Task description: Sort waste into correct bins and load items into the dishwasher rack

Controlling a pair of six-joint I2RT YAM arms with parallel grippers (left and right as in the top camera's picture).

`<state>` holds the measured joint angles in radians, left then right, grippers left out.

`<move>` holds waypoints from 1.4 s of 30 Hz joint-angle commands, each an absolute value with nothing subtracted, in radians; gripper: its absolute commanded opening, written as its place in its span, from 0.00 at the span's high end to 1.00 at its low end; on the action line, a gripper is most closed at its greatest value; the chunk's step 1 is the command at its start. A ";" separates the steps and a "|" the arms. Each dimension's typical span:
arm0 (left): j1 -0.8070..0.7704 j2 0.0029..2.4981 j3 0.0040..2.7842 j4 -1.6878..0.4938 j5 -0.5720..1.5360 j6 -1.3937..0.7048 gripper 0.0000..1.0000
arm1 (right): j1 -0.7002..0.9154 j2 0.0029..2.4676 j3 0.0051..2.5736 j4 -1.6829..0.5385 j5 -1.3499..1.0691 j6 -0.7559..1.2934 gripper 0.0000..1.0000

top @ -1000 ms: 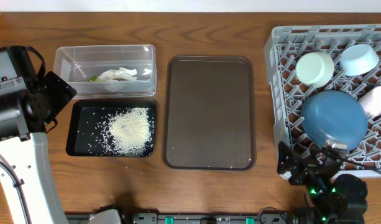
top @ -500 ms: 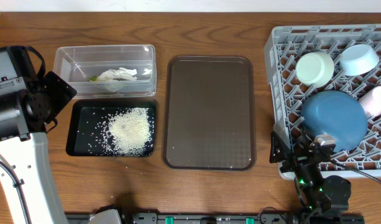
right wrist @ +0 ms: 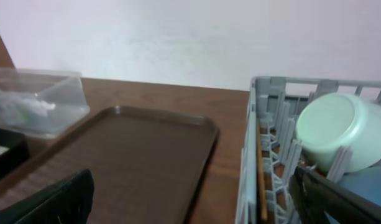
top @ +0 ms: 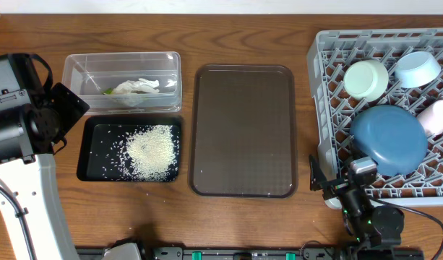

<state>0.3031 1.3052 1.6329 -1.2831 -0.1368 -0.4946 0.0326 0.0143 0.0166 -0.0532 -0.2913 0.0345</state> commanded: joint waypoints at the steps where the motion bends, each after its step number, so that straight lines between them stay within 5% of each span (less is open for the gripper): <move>1: 0.307 1.302 1.639 -1.287 -0.142 -0.495 0.07 | 0.043 0.005 0.005 -0.048 -0.266 -0.043 0.01; 12: 0.307 1.302 1.639 -1.287 -0.142 -0.495 0.07 | 0.043 0.005 0.005 0.068 -0.125 -0.038 0.01; 42: 0.307 1.302 1.639 -1.287 -0.142 -0.495 0.07 | 0.042 0.005 0.005 -0.073 0.026 0.048 0.01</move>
<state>0.3031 1.3052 1.6329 -1.2831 -0.1368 -0.4946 0.0326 0.0120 0.0071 -0.0696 0.0143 0.0341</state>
